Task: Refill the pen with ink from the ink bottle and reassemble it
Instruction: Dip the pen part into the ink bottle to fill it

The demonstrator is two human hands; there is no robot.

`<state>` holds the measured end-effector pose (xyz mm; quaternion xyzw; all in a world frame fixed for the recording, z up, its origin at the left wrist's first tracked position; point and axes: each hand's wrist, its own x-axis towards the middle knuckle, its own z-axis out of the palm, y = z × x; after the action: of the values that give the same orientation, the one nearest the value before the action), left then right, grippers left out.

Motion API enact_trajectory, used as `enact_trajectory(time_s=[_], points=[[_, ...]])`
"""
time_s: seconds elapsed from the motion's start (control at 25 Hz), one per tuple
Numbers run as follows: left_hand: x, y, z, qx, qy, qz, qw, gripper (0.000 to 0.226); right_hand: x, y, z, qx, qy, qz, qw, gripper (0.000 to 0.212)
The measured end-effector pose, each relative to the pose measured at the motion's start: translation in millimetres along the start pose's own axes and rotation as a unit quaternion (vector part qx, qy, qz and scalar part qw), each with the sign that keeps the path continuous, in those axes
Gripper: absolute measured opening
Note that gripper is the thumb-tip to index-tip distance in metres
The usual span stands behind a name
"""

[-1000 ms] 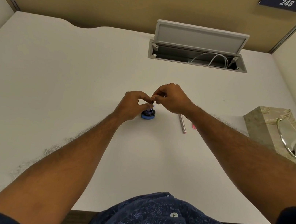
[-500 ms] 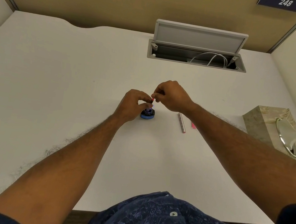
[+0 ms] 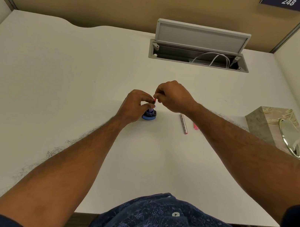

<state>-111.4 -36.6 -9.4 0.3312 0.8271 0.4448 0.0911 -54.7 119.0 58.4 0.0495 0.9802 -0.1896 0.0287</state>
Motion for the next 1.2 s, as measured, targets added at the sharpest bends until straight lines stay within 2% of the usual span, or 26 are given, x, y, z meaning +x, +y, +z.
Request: enact_trajectory(time_s=[0.4,0.76,0.92,1.04,1.2], points=[[-1.1,2.7,-1.9,-0.003,-0.009,-0.016,1.000,0.015,0.1,-2.0,-0.2,-0.042,0.020,-0.004,0.999,0.027],[-2.0,0.4,-2.7,-0.010,-0.008,-0.019,1.000,0.014,2.8,-5.0,-2.4,-0.037,-0.014,0.008,0.999,0.033],[-3.0,-0.8,-4.1,-0.024,0.009,-0.013,1.000,0.013,2.7,-3.5,-8.9,0.013,-0.031,0.001,0.999,0.025],[-3.5,-0.8,-1.7,-0.032,0.008,-0.022,0.999,0.011,1.4,-2.0,-9.0,0.014,-0.016,-0.026,0.999,0.017],[-3.2,-1.5,-0.7,-0.034,0.010,-0.022,0.999,0.012,2.8,-2.5,-5.4,-0.010,0.002,-0.016,1.000,0.018]])
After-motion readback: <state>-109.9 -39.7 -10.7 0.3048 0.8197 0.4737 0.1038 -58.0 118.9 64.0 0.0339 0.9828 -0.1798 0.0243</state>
